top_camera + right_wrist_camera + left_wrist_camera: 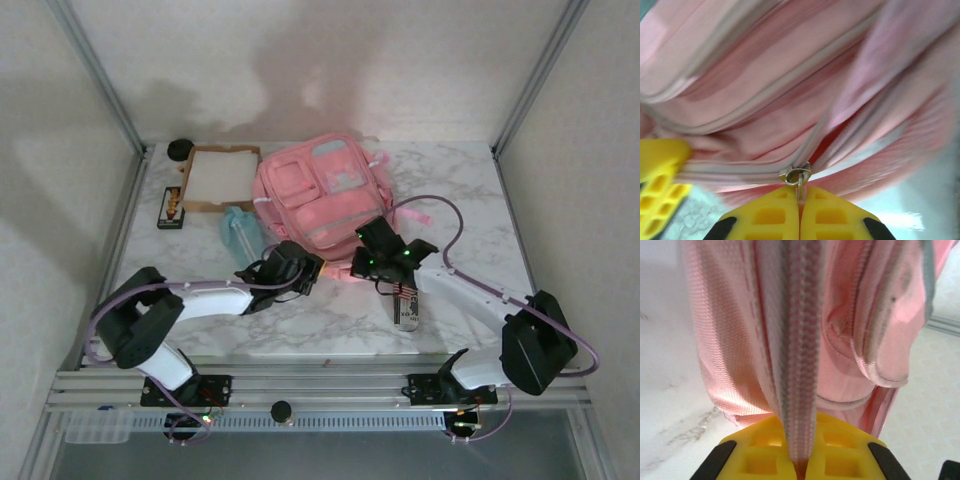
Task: Pack the student bag
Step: Zip the student bag at the top-center of the table.
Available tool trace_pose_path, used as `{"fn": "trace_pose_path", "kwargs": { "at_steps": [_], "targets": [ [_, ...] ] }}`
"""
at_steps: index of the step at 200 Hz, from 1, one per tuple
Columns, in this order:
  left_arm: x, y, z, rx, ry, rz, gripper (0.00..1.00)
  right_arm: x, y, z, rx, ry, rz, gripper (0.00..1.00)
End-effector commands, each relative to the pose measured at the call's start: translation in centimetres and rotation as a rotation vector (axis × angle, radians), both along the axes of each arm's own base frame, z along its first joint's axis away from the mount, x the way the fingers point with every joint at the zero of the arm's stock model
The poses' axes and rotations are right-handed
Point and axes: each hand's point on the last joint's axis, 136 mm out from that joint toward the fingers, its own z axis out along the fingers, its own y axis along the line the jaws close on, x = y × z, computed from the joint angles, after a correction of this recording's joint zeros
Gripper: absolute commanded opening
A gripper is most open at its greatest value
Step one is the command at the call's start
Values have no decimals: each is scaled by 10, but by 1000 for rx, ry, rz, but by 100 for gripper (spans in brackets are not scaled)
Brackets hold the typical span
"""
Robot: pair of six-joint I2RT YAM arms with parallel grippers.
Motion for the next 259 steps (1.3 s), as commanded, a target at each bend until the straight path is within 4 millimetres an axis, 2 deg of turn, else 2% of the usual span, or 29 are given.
{"fn": "trace_pose_path", "kwargs": {
  "at_steps": [1, 21, 43, 50, 62, 76, 87, 103, 126, 147, 166, 183, 220, 259],
  "targets": [
    [18, 76, -5, 244, -44, 138, 0, 4, -59, -2, -153, -15, -92, 0],
    [23, 112, -2, 331, -61, 130, 0, 16, -89, 0, -181, -26, -158, 0],
    [33, 144, -1, 426, -60, 111, 0, 31, -100, 12, -206, -70, -190, 0],
    [40, 152, 3, 456, -89, 98, 0, 34, -96, 16, -194, -77, -183, 0],
    [48, 175, 1, 542, -57, 118, 0, 35, -84, 21, -165, -92, -155, 0],
    [56, 192, 1, 583, -39, 110, 0, 30, -57, 26, -118, -114, -84, 0],
    [58, 193, 8, 564, -65, 112, 1, 24, -36, 29, -81, -118, -47, 0],
    [52, 176, 23, 445, -133, 92, 33, 17, -8, 28, -1, -101, -7, 0],
    [32, 151, 46, 269, -185, 78, 57, 9, 23, 32, 94, -113, 61, 0],
    [7, 132, 69, 198, -221, 97, 72, 8, 27, 27, 90, -109, 81, 0],
    [-9, 104, 83, 64, -229, 87, 73, 7, 24, 20, 68, -109, 95, 0],
    [-18, 75, 86, -10, -204, 69, 74, 7, 25, 17, 65, -115, 109, 0],
    [-28, 6, 72, -103, -96, -14, 77, 6, 25, 10, 62, -112, 119, 0],
    [-16, -20, 55, -72, -19, 9, 68, 6, 22, 7, 54, -120, 127, 0]
  ]
}}
